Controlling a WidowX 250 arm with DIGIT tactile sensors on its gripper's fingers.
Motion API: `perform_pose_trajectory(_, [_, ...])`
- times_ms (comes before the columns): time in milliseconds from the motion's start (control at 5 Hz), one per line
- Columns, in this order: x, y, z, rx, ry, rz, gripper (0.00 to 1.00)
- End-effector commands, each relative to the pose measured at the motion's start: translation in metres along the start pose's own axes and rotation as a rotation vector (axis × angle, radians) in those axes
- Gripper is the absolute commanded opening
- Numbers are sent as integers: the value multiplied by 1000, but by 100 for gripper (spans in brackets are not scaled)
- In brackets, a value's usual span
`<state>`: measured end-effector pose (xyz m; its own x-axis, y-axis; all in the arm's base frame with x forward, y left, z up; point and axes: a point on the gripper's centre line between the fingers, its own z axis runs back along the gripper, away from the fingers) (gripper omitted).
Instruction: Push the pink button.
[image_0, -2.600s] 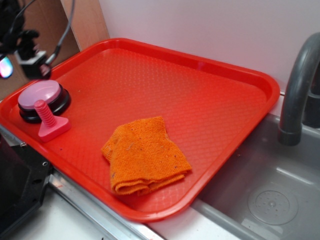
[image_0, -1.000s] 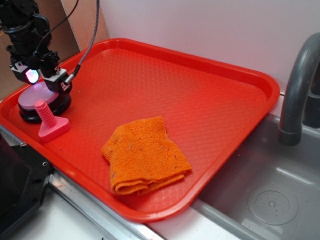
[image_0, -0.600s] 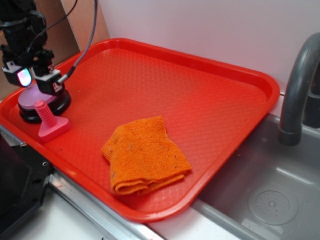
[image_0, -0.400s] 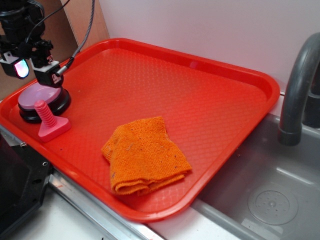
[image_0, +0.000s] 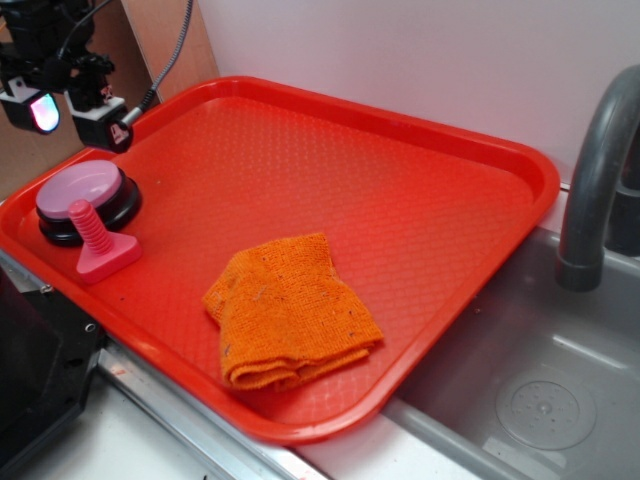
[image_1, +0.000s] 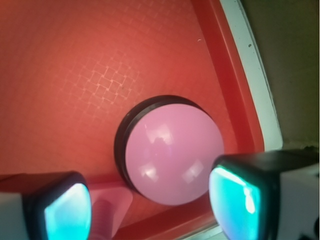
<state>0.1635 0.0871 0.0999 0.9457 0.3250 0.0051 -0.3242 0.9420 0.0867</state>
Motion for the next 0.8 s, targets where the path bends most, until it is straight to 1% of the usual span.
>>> perform_pose_trajectory(0, [6,7,31,-21,-89,2,100])
perform_pose_trajectory(200, [6,1,39,-20,-101,-6,100])
perform_pose_trajectory(400, [-9,12,47,-20,-117,13,100])
perform_pose_trajectory(600, [-15,17,50,-27,-130,14,100])
